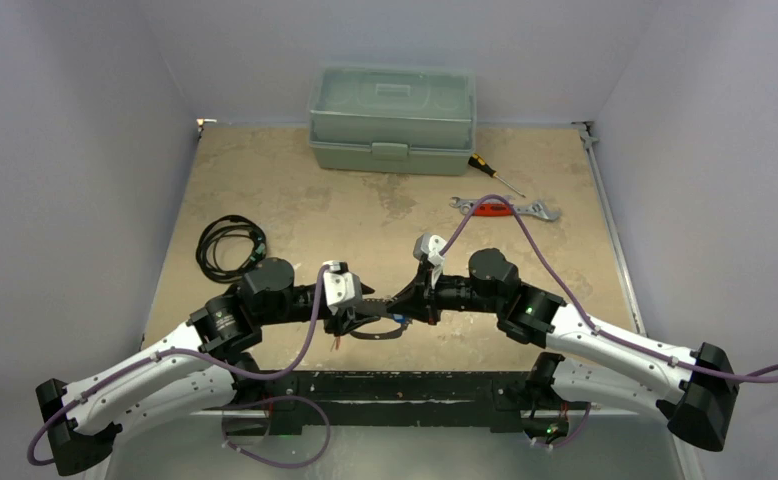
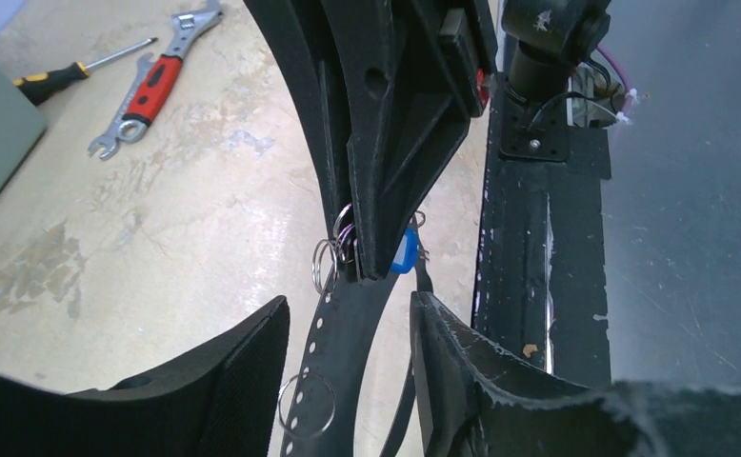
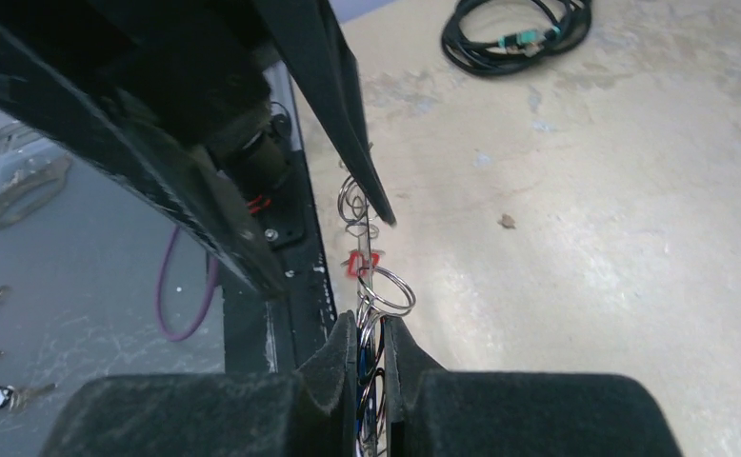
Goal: Put the keys on the keyring
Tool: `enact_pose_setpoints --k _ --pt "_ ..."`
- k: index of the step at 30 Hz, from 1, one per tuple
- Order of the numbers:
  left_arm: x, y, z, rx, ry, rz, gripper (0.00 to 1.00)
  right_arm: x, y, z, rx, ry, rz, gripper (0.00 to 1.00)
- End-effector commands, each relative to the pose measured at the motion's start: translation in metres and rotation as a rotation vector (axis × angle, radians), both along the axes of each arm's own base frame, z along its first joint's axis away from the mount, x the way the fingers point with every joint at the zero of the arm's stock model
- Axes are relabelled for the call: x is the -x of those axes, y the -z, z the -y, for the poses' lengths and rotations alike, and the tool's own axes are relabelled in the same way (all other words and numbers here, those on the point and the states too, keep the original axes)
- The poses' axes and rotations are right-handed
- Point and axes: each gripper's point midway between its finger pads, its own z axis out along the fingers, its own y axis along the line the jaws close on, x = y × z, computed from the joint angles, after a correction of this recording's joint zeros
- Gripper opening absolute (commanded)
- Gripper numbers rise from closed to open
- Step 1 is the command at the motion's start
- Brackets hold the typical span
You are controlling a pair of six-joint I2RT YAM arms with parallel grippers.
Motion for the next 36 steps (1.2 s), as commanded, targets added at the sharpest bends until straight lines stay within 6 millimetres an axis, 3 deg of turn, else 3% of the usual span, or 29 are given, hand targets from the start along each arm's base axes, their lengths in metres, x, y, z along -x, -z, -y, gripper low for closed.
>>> enact_pose_setpoints --k 1,6,9,15,30,36 --pt "-0.007 -0.022 -0.003 0.057 -0.04 0.066 0.49 -0.016 -0.015 0.004 -0.013 0.087 0.041 0.0" --pt "-0.011 -0.023 -0.006 0.053 -0.061 0.085 0.49 -0.019 -0.013 0.007 -0.001 0.113 0.035 0.0" --pt "-0.012 -0.024 -0.005 0.049 -0.061 0.092 0.41 -0.021 -0.012 0.008 0.01 0.125 0.031 0.0" --pt "-0.016 -0.023 0.003 0.037 -0.042 0.099 0.37 -0.024 -0.011 0.007 0.039 0.141 0.024 0.0" --pt "-0.013 -0.021 0.025 0.03 0.074 0.146 0.35 -0.011 -0.012 0.004 0.049 0.084 0.01 0.0" --pt "-0.016 -0.01 0.029 -0.011 0.083 0.13 0.33 -0.006 -0.013 0.002 0.046 0.067 0.012 0.0"
